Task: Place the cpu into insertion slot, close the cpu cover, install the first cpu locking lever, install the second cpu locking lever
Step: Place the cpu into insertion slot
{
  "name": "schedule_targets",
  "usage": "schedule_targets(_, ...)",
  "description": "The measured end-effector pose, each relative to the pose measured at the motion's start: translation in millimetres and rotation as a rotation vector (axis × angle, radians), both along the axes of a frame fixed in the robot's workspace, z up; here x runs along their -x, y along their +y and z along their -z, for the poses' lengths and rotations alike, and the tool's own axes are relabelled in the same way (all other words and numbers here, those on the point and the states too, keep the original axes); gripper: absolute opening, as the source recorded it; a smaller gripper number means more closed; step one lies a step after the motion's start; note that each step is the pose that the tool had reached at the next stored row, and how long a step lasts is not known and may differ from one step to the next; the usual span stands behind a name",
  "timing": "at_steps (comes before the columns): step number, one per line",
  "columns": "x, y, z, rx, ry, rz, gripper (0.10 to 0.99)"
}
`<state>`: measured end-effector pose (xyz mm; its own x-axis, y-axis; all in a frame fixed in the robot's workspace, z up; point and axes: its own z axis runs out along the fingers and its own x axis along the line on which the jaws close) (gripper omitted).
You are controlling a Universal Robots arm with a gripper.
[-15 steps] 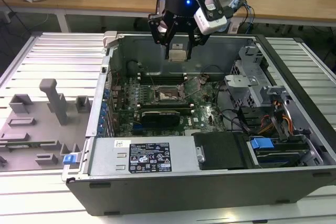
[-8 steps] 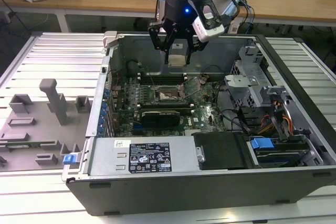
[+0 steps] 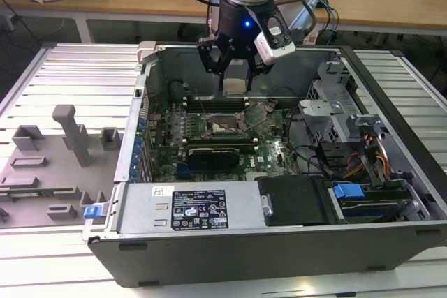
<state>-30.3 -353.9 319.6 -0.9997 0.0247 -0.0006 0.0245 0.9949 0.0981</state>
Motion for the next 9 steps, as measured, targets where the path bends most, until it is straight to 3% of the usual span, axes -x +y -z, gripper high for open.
schedule_targets(3, 0.0, 0.0, 4.9, 0.000, 0.0000, 0.021, 0.541)
schedule_targets(6, 0.0, 0.0, 7.8, 0.000, -0.0001, 0.155, 0.541)
schedule_targets(9, 0.0, 0.0, 8.9, 0.000, 0.0000, 0.209, 0.541)
